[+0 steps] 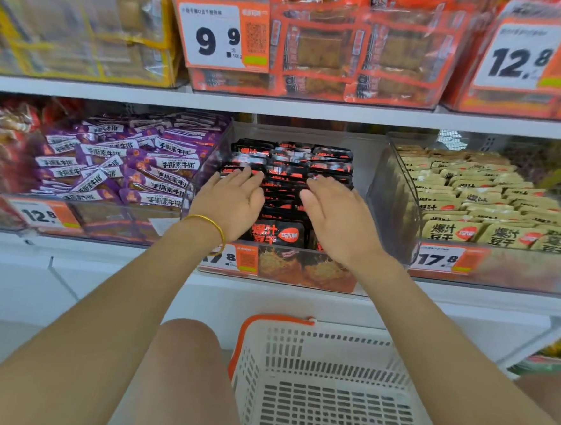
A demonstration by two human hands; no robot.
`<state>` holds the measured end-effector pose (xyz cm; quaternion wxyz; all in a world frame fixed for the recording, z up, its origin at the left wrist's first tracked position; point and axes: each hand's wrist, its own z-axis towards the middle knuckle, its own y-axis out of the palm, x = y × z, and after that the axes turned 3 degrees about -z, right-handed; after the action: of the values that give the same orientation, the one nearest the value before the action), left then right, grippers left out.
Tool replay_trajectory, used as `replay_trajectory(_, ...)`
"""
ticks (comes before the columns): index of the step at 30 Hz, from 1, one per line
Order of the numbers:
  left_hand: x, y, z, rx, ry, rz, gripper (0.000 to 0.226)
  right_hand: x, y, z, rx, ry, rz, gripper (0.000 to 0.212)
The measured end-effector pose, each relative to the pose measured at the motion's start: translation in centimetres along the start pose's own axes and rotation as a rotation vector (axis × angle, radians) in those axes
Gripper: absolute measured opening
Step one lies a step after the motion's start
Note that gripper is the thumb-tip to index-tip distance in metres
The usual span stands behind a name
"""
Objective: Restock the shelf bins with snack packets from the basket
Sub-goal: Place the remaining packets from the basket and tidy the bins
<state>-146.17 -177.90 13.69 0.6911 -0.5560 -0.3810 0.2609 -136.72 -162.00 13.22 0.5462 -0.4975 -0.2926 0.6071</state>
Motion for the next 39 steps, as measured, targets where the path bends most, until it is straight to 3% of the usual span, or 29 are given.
replay_trajectory(3, 1.3, 0.4, -3.1, 0.482, 0.209, -0.036, 0.05, 1.8, -1.8, -2.7, 0.345, 0.071, 0.09, 0.024)
replay_trajectory(5, 2.0, 2.0, -5.3, 0.637, 0.318, 0.086, 0.031, 3.1, -1.7, -5.0, 0.395, 0.106, 0.036, 0.011)
replay_trajectory(10, 2.3, 6.3, -6.5, 0.64, 0.42, 0.221, 0.008, 5.1, 1.0, -7.8, 0.34, 0.093, 0.021, 0.009)
replay_trajectory(15, 3.6, 7.8, -5.4, 0.681, 0.466, 0.274, 0.013, 6.0, 2.3, -7.9, 0.348, 0.039, 0.053, 0.012)
replay_trajectory(31, 6.3, 7.5, -1.6, 0.763, 0.35, 0.214, 0.019, 7.8, 1.7, -4.3, 0.425, 0.074, 0.141, 0.007)
replay_trajectory(39, 5.8, 7.2, 0.4, 0.684, 0.311, 0.217, 0.015, 7.6, 2.6, -2.5, 0.383, 0.1, 0.09, 0.006)
